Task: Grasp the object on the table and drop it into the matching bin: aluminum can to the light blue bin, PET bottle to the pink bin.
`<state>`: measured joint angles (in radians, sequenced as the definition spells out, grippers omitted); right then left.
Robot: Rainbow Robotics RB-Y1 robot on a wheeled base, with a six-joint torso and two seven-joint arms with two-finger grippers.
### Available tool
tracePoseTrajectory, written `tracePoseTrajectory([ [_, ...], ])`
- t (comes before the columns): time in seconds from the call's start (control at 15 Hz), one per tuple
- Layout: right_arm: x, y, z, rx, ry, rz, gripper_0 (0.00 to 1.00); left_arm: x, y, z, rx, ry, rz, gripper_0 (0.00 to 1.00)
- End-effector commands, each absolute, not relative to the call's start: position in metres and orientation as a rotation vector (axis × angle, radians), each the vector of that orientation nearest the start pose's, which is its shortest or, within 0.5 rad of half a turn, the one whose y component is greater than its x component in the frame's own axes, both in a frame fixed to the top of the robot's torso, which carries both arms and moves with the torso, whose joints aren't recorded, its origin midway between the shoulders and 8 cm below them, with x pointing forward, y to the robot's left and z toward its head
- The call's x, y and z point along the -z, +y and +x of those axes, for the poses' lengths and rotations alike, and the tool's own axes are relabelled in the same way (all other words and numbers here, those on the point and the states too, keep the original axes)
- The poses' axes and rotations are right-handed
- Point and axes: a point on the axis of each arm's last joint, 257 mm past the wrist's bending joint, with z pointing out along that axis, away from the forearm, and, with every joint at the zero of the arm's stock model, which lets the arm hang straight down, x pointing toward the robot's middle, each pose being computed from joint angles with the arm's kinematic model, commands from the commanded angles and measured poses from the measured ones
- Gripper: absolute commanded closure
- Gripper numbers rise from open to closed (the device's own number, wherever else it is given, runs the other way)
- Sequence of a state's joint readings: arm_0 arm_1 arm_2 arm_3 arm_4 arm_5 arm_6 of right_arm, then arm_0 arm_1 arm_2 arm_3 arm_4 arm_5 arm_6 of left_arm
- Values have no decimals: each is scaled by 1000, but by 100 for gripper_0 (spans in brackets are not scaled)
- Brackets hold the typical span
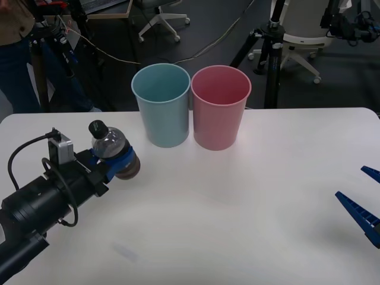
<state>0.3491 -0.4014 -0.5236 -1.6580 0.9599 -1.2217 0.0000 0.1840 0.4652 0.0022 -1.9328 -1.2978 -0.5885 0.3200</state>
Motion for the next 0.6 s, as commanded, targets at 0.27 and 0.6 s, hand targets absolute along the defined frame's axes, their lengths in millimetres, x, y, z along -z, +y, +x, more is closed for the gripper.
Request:
tracePoseTrajectory([
  [0.27, 169, -330, 342, -567, 1441, -465, 0, 126, 162, 433, 610, 1537, 469, 100],
  [0.6, 169, -330, 342, -567, 1441, -465, 0, 106, 150, 421, 635, 1570, 491, 100],
])
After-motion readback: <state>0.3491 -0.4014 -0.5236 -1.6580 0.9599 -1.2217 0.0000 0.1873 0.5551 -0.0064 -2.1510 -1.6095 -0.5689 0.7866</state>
